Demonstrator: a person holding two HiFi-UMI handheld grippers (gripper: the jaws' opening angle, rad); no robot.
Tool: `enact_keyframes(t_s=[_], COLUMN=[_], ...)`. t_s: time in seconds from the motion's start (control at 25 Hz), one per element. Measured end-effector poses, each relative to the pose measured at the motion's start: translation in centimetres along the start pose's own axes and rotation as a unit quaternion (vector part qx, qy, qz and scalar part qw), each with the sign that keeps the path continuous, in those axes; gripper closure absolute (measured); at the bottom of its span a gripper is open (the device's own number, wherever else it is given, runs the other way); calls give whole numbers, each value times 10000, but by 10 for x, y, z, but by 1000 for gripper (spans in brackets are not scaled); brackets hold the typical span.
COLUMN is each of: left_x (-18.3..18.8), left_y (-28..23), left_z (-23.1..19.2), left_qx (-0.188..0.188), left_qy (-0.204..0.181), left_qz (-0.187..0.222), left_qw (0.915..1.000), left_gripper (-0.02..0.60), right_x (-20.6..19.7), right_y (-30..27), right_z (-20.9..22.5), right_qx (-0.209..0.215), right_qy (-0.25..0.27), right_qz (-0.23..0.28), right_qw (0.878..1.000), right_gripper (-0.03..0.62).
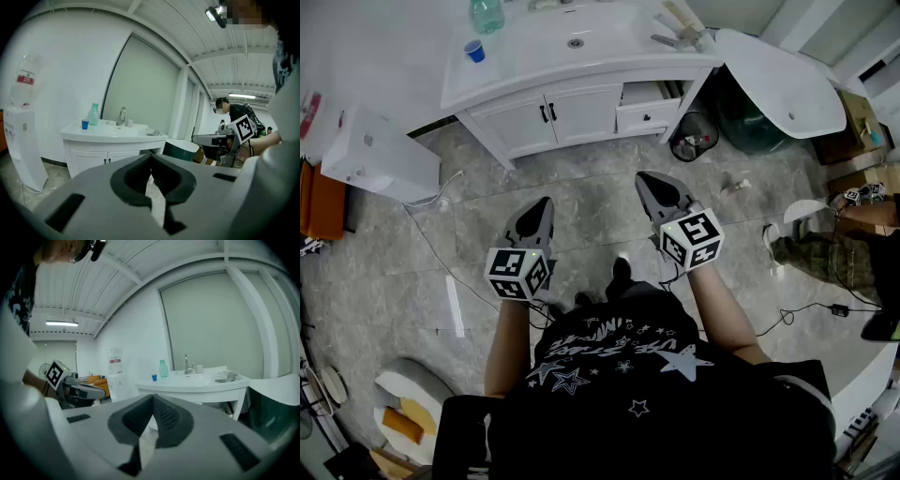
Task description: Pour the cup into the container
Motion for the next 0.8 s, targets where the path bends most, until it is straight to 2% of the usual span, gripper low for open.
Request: enact_keyframes(t_s=[0.56,0.8], left_x=[-2,1], left_y=[-47,-61], left_z=[23,33], left_qx=[286,566], left_qy=[-109,-282], left_qz=[-98,-18], left_qw=[9995,9980], left_gripper=[572,572], right_x=[-6,-9], right_y=[-2,0], right_z=[65,93], right_qx=[130,412], right_qy=[-124,-103], right_qz=[8,129], right_qw=[9998,9990], right_gripper=[588,588])
Point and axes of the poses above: the fingertips, and each gripper's own axes: y backward along the fingers, z to its right, x out of its top, the point moved 8 cm from there along y, backward along the fingers, and after that the axes turned 12 degrees about z, right-handed, at the moved point
